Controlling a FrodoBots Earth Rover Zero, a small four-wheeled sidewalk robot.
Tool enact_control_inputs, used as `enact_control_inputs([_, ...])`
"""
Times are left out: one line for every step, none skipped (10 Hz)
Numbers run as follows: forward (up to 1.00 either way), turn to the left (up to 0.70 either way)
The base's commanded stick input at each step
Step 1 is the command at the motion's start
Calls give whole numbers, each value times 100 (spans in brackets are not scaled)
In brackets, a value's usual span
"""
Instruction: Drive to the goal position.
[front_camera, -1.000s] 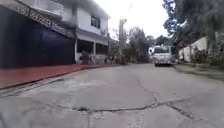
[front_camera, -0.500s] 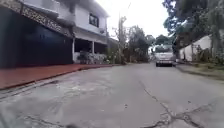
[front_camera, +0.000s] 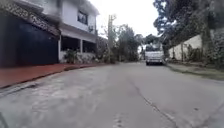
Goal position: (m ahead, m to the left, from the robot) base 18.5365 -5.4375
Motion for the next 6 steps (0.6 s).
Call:
enact_control_inputs([85, 0])
enact_control_inputs([85, 0])
enact_control_inputs([85, 0])
enact_control_inputs([85, 0])
enact_control_inputs([85, 0])
enact_control_inputs([85, 0])
